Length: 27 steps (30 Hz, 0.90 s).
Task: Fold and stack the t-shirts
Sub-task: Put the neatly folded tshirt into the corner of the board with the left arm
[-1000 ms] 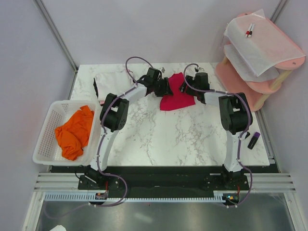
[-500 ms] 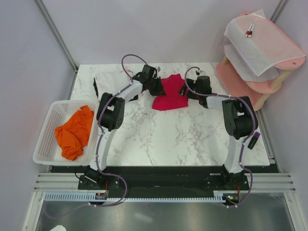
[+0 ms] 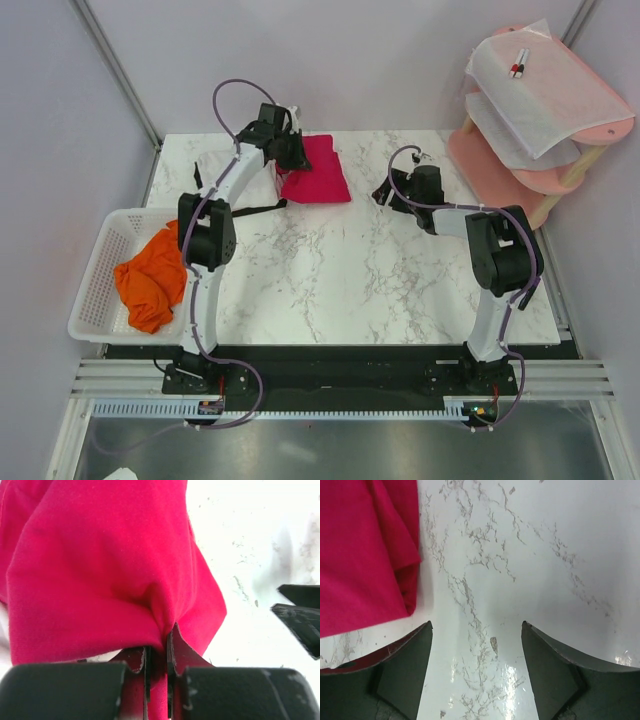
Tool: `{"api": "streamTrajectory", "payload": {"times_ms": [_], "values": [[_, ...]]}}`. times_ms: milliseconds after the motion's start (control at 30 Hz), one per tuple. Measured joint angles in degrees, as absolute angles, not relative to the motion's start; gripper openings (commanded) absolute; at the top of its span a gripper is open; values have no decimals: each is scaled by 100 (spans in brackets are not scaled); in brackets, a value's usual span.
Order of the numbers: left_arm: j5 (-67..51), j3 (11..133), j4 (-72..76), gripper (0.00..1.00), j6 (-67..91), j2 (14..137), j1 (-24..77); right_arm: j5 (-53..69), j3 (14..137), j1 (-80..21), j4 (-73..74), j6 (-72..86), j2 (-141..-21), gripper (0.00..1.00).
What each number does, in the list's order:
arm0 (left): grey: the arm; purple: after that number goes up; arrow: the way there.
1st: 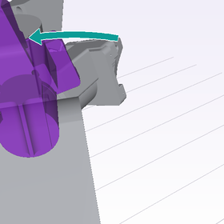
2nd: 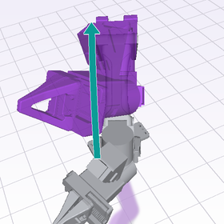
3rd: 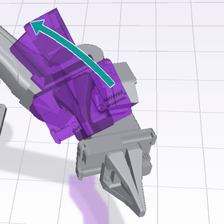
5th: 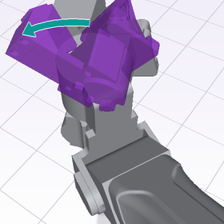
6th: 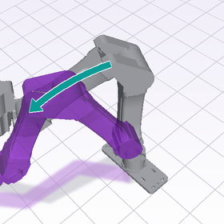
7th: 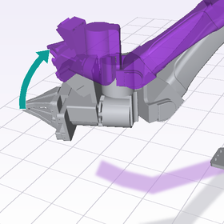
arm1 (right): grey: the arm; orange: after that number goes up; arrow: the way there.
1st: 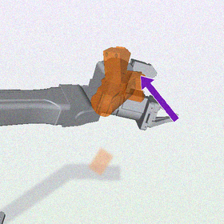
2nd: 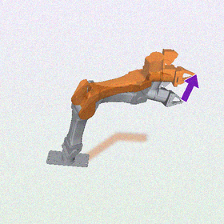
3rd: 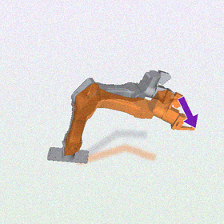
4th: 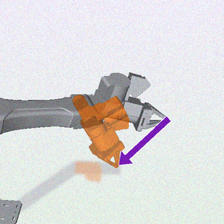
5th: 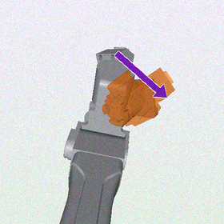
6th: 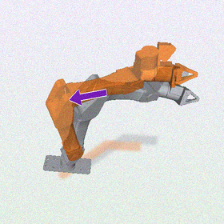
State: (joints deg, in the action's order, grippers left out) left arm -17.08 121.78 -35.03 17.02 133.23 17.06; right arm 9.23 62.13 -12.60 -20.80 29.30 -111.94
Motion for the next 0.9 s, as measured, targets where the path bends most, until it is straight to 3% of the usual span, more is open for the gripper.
{"api": "streamTrajectory", "payload": {"times_ms": [367, 900], "values": [[-2112, 13187, -3837, 5, 1247, 13316, 1302, 1155, 6110, -1260, -2318, 3159, -11343, 80], [-1439, 12335, -4318, 2, 718, 12567, 539, 1398, 6110, -1258, -2657, 3288, -11570, 80]]}}
